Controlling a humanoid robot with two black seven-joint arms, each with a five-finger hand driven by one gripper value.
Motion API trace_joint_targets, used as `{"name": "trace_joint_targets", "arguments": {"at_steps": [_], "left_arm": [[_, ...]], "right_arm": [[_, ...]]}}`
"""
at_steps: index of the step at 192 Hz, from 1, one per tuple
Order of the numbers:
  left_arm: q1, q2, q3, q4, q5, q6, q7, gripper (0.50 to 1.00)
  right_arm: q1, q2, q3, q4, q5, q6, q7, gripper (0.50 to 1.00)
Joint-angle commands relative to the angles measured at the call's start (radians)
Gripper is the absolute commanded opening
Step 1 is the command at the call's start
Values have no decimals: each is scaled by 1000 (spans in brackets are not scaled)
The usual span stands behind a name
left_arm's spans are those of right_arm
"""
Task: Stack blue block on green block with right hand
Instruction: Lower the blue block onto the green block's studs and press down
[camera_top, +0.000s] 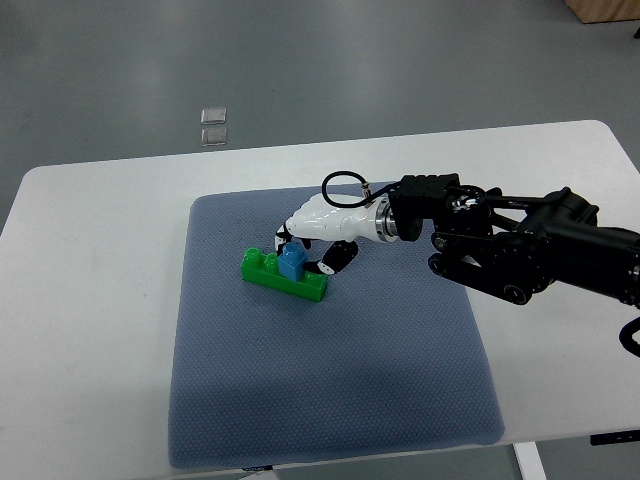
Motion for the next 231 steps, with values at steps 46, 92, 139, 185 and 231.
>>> {"name": "trace_joint_targets", "arguments": {"at_steps": [46,92,139,185,231], "left_arm": [[0,0,0,0,0,0,-1,1000],[0,0,0,0,0,0,0,1000],[0,0,0,0,0,0,0,1000],[0,0,0,0,0,0,-1,1000],[0,0,0,0,0,0,0,1000]], "right_arm": [[-2,8,-3,0,-2,1,0,529],[-8,8,-3,0,-2,1,0,529],[-5,7,-2,0,-2,0,0,558],[-2,7,-2,0,3,-13,1,648],[1,4,2,0,14,-11,8,868]]}}
